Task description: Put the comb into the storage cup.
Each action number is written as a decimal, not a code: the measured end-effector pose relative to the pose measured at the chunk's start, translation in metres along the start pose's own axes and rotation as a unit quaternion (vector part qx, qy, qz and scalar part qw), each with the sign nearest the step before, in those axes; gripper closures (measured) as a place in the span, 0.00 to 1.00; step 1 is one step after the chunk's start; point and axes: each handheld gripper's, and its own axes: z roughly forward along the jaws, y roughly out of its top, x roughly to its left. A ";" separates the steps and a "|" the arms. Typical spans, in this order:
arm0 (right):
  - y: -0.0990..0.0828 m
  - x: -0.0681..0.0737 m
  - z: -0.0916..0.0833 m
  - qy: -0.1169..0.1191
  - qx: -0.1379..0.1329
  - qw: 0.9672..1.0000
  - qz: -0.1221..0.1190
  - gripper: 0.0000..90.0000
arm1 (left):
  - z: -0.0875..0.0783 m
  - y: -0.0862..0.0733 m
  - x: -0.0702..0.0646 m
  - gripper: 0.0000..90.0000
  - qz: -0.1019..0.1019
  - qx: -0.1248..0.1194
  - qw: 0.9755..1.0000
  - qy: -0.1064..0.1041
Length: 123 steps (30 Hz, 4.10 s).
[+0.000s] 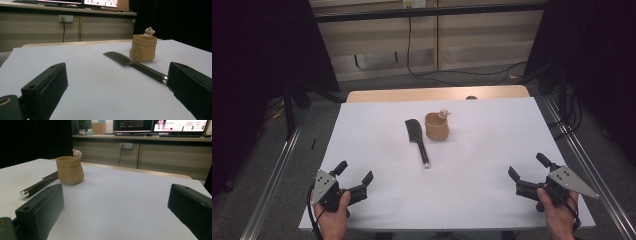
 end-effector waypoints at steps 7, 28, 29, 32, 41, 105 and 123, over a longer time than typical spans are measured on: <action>-0.001 0.000 0.001 0.005 0.004 1.000 0.002 0.00 | 0.001 0.000 0.000 0.04 0.004 0.005 1.000 0.000; -0.002 0.000 0.001 0.009 0.004 1.000 0.007 0.00 | 0.016 0.008 -0.005 0.03 -0.002 0.013 0.998 -0.059; -0.002 0.000 0.001 0.009 0.004 1.000 0.007 0.00 | 0.017 0.009 -0.006 0.03 0.000 0.015 0.998 -0.059; -0.002 0.000 0.000 0.010 0.003 1.000 0.009 0.00 | 0.021 0.011 -0.009 0.03 0.004 0.017 0.998 -0.063; -0.002 0.001 0.000 0.013 0.003 1.000 0.009 0.00 | 0.026 0.017 -0.020 0.02 0.000 0.009 0.996 -0.089; -0.003 0.002 0.002 0.027 0.006 1.000 0.007 0.00 | 0.135 0.042 -0.053 0.05 0.067 -0.017 0.987 -0.145; -0.003 0.002 0.002 0.030 0.007 1.000 0.006 0.00 | 0.163 0.044 -0.051 0.19 0.056 -0.019 0.987 -0.147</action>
